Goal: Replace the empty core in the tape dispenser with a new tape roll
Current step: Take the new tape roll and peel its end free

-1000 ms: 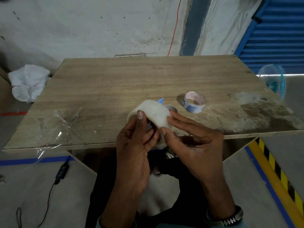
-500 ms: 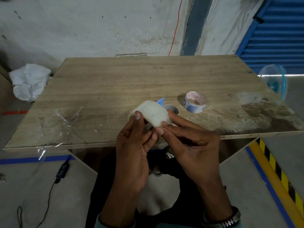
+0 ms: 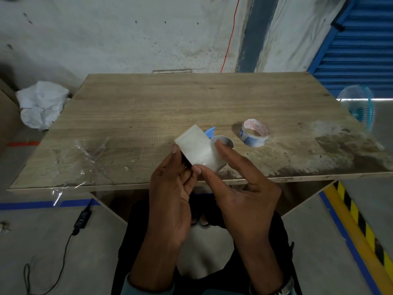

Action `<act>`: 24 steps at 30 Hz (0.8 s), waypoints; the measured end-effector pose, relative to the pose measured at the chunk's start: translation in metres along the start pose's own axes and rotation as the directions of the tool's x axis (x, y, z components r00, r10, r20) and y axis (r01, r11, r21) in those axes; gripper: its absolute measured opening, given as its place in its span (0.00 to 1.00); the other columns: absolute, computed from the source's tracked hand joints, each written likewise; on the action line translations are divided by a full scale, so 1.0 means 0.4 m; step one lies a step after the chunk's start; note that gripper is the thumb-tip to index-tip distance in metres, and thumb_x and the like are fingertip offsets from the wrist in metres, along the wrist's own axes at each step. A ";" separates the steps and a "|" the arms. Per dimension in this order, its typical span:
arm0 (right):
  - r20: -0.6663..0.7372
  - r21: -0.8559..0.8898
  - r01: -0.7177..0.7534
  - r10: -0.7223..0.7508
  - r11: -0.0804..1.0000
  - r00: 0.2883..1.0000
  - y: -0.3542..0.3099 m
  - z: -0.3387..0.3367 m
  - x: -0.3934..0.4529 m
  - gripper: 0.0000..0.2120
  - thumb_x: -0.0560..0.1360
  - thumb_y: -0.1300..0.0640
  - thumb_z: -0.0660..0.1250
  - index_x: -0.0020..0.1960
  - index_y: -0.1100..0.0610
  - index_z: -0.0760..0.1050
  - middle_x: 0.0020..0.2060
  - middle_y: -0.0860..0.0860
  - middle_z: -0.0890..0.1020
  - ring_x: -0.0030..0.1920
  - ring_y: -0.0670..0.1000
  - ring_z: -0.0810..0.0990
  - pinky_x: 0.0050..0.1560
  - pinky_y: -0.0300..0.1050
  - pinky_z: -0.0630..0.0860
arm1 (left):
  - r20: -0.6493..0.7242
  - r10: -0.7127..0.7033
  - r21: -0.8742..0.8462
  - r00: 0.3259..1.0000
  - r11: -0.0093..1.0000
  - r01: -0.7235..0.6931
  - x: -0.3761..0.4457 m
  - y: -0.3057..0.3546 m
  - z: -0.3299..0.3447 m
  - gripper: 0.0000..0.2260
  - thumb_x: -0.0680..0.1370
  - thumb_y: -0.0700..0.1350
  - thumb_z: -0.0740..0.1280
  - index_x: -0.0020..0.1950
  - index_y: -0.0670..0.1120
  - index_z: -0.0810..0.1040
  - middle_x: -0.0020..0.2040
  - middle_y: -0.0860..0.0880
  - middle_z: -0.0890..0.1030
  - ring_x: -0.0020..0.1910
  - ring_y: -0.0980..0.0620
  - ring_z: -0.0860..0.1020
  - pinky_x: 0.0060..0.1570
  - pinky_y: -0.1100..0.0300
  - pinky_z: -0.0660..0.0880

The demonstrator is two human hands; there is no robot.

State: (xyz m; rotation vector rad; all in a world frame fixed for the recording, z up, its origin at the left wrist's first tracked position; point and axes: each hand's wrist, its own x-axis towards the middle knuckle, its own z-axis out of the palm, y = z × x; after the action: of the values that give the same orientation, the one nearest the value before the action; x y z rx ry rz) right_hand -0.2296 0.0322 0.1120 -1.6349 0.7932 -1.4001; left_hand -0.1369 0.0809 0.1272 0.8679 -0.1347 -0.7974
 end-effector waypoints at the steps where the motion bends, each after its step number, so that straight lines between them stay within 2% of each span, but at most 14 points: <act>1: 0.002 0.026 -0.040 0.040 0.999 0.999 -0.002 0.000 0.003 0.24 0.67 0.57 0.85 0.62 0.52 0.86 0.53 0.32 0.86 0.53 0.35 0.86 0.54 0.31 0.80 | 0.022 -0.003 -0.005 1.000 1.000 0.004 -0.001 0.001 0.000 0.11 0.84 0.47 0.64 0.58 0.45 0.85 0.52 0.48 0.90 0.50 0.55 0.88 0.45 0.66 0.82; 3: 0.003 0.088 -0.094 0.094 0.992 0.996 0.002 -0.003 0.010 0.24 0.67 0.61 0.85 0.61 0.54 0.86 0.52 0.35 0.88 0.55 0.37 0.87 0.56 0.33 0.80 | 0.092 0.021 0.015 0.996 1.000 -0.022 -0.003 -0.001 -0.001 0.11 0.80 0.45 0.66 0.58 0.44 0.85 0.54 0.48 0.89 0.54 0.55 0.88 0.48 0.66 0.82; 5: 0.004 0.140 -0.145 0.146 0.979 0.989 0.006 -0.008 0.023 0.25 0.67 0.65 0.85 0.62 0.55 0.86 0.55 0.44 0.90 0.58 0.44 0.88 0.60 0.41 0.83 | 0.158 0.059 0.059 0.986 0.996 -0.069 -0.005 -0.004 -0.002 0.11 0.78 0.40 0.67 0.58 0.42 0.85 0.53 0.48 0.89 0.54 0.54 0.87 0.51 0.65 0.81; 8: 0.070 0.225 -0.302 0.293 0.926 0.953 0.012 -0.020 0.045 0.26 0.66 0.65 0.85 0.62 0.56 0.85 0.50 0.51 0.90 0.53 0.49 0.89 0.58 0.48 0.85 | 0.176 0.047 0.118 0.983 0.991 -0.069 -0.004 -0.006 -0.011 0.11 0.81 0.36 0.66 0.59 0.41 0.85 0.52 0.46 0.90 0.50 0.54 0.88 0.47 0.65 0.82; 11: 0.187 0.330 -0.494 0.457 0.804 0.870 0.015 -0.036 0.062 0.25 0.66 0.66 0.83 0.62 0.55 0.85 0.46 0.54 0.90 0.47 0.48 0.89 0.51 0.43 0.86 | 0.178 0.012 0.143 0.984 0.989 -0.038 -0.001 -0.007 -0.016 0.12 0.80 0.36 0.67 0.52 0.46 0.90 0.50 0.45 0.90 0.48 0.54 0.89 0.45 0.65 0.82; 13: 0.243 0.324 -0.566 0.511 0.758 0.824 0.022 -0.045 0.067 0.19 0.69 0.65 0.81 0.58 0.55 0.87 0.46 0.52 0.91 0.49 0.48 0.90 0.52 0.42 0.85 | 0.155 0.014 0.159 0.988 0.986 -0.039 0.003 -0.008 -0.017 0.11 0.78 0.38 0.69 0.49 0.48 0.91 0.49 0.47 0.90 0.48 0.55 0.89 0.44 0.66 0.82; 16: 0.326 0.310 -0.631 0.544 0.711 0.773 0.039 -0.052 0.068 0.11 0.75 0.64 0.77 0.56 0.57 0.88 0.50 0.54 0.91 0.55 0.54 0.89 0.59 0.50 0.85 | 0.154 -0.004 0.154 0.988 0.988 -0.020 0.012 -0.009 -0.025 0.12 0.76 0.38 0.70 0.57 0.44 0.89 0.56 0.44 0.89 0.55 0.51 0.88 0.50 0.64 0.82; 19: 0.369 0.327 -0.639 0.529 0.696 0.764 0.046 -0.064 0.079 0.12 0.79 0.68 0.71 0.54 0.55 0.88 0.51 0.53 0.91 0.53 0.50 0.89 0.52 0.41 0.84 | 0.177 -0.036 0.125 0.984 0.992 0.013 0.024 -0.012 -0.040 0.17 0.75 0.36 0.70 0.64 0.42 0.85 0.62 0.41 0.87 0.65 0.46 0.84 0.56 0.62 0.81; 24: 0.463 0.318 -0.609 0.442 0.727 0.768 0.061 -0.088 0.085 0.18 0.79 0.73 0.67 0.62 0.59 0.85 0.57 0.57 0.89 0.59 0.52 0.88 0.53 0.37 0.82 | 0.218 -0.071 0.047 0.973 0.997 0.062 0.042 -0.018 -0.054 0.22 0.74 0.31 0.69 0.68 0.39 0.81 0.65 0.40 0.85 0.68 0.46 0.83 0.62 0.62 0.80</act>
State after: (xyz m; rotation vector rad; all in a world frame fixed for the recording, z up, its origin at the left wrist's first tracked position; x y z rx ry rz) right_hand -0.2567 -0.0152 0.1077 -1.1101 0.5944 -0.7540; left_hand -0.1200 0.0805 0.1044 0.8229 -0.3187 -0.9556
